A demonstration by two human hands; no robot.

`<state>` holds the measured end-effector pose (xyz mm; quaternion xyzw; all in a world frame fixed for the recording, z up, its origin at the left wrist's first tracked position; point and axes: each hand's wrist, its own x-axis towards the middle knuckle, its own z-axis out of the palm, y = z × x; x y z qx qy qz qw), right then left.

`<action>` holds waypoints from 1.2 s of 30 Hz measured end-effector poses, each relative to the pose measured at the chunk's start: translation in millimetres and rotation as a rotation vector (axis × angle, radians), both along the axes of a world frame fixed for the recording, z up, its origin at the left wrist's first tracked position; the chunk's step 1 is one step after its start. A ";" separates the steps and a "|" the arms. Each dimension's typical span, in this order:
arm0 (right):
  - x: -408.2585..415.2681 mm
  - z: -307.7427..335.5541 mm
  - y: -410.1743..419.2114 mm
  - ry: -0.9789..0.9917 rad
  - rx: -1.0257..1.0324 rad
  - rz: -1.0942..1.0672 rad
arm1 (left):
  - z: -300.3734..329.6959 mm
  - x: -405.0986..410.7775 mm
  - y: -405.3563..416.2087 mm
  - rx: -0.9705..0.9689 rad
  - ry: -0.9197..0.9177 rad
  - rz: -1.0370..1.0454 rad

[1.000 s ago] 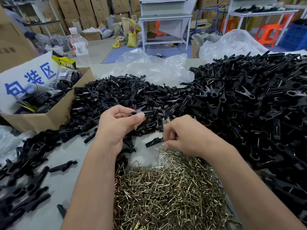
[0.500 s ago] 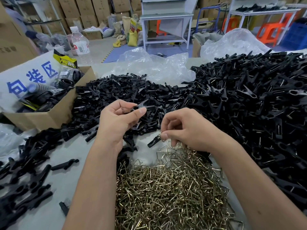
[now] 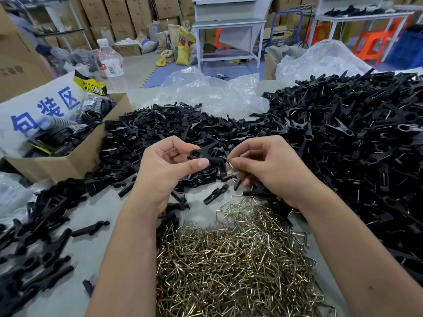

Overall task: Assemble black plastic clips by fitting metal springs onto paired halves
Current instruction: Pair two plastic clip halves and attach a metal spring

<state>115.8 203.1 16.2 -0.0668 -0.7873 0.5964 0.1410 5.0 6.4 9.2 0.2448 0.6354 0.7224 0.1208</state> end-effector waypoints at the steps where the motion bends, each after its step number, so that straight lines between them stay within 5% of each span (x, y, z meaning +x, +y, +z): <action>1: -0.8 1.0 0.9 0.031 -0.053 -0.010 | 0.6 0.2 0.0 0.010 0.013 -0.028; 9: -1.7 3.2 -2.4 0.096 -0.281 -0.021 | 2.2 5.1 4.1 0.043 0.064 -0.127; 23: -3.3 2.3 -12.7 0.128 -0.212 -0.096 | 2.8 5.3 3.9 0.033 0.053 -0.160; 36: 2.6 2.9 -13.6 0.096 -0.523 0.052 | 0.4 6.0 3.5 -0.007 -0.009 -0.179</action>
